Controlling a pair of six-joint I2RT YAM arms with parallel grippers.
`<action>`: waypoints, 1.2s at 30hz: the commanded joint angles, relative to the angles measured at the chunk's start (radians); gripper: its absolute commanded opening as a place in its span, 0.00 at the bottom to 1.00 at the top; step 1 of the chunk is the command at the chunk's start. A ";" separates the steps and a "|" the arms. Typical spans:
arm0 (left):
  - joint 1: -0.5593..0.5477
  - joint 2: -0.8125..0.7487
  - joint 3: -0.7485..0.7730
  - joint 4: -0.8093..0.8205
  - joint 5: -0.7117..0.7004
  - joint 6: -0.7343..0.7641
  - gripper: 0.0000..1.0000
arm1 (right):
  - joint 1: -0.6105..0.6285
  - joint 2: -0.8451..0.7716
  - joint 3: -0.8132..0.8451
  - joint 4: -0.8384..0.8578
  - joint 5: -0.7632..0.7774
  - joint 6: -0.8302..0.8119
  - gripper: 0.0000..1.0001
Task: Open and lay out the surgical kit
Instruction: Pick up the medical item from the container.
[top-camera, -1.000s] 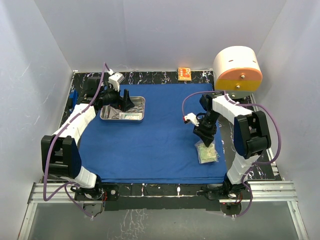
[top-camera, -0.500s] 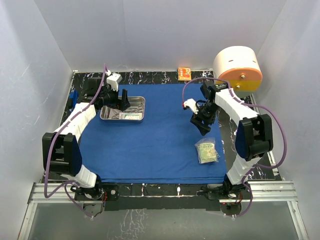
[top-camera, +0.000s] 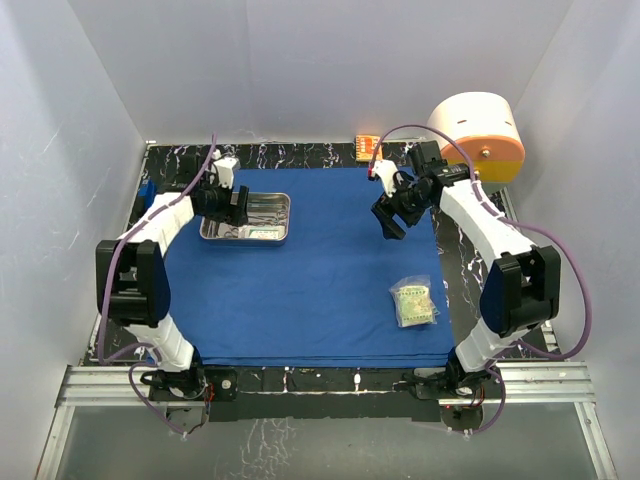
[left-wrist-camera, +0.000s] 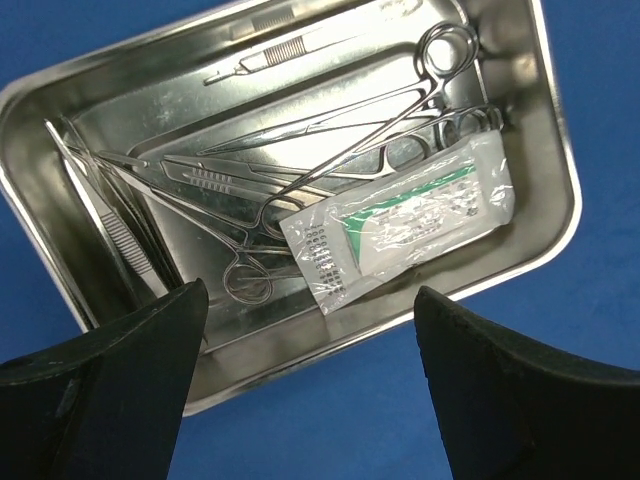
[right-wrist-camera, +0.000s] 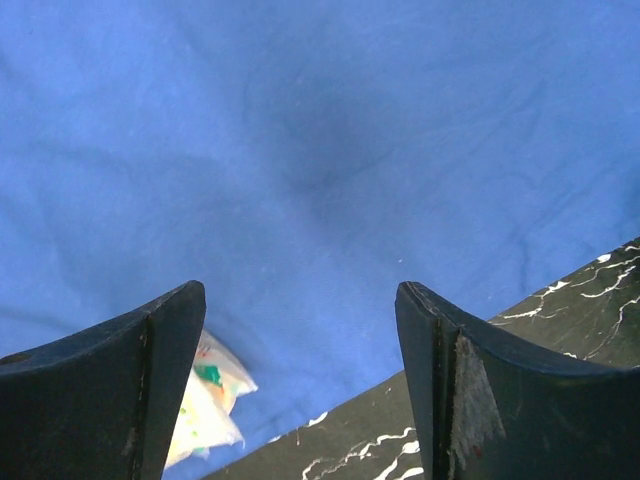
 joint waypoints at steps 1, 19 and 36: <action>0.003 0.067 0.066 -0.110 -0.001 0.065 0.81 | -0.017 -0.056 -0.045 0.255 0.030 0.120 0.78; -0.067 0.304 0.202 -0.226 -0.044 0.077 0.62 | -0.066 -0.008 -0.077 0.293 -0.009 0.170 0.77; -0.114 0.403 0.329 -0.213 -0.055 0.070 0.21 | -0.080 -0.039 -0.111 0.296 -0.027 0.172 0.77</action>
